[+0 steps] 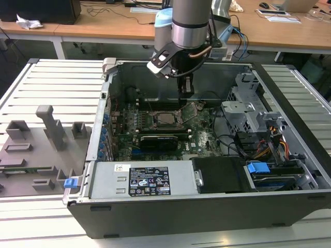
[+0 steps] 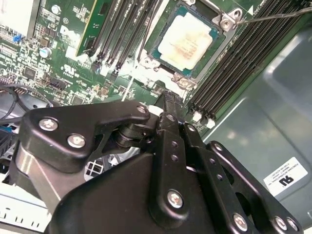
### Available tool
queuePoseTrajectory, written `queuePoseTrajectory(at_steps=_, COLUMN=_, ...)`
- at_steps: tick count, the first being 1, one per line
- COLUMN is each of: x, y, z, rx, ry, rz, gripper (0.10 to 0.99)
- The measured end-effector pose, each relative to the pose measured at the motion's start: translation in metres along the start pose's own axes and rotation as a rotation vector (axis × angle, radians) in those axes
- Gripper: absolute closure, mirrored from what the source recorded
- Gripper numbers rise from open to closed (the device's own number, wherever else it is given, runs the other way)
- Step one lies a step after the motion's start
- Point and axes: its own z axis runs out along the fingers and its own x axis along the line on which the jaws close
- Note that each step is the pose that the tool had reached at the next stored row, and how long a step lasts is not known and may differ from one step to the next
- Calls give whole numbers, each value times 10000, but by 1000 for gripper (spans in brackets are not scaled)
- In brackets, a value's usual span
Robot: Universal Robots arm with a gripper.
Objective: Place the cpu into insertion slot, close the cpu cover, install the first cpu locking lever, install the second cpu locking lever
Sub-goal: 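Close the cpu cover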
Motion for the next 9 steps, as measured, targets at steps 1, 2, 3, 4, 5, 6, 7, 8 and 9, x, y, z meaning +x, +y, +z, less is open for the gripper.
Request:
queuePoseTrajectory(at_steps=1, x=0, y=5, z=0, rx=0, ry=0, rz=0, gripper=980)
queuePoseTrajectory(at_steps=2, x=0, y=11, z=1, rx=0, ry=0, rz=0, gripper=980)
queuePoseTrajectory(at_steps=3, x=0, y=14, z=1, rx=0, ry=0, rz=0, gripper=980)
queuePoseTrajectory(at_steps=4, x=0, y=17, z=1, rx=0, ry=0, rz=1, gripper=980)
queuePoseTrajectory(at_steps=5, x=0, y=25, z=1, rx=0, ry=-1, rz=0, gripper=980)
queuePoseTrajectory(at_steps=6, x=0, y=38, z=2, rx=0, ry=0, rz=1, gripper=980)
queuePoseTrajectory(at_steps=7, x=0, y=51, z=3, rx=0, ry=-1, rz=1, gripper=980)
queuePoseTrajectory(at_steps=8, x=1, y=69, z=5, rx=-1, ry=-12, rz=-1, gripper=980)
queuePoseTrajectory(at_steps=9, x=1, y=89, z=6, rx=0, ry=-31, rz=-1, gripper=980)
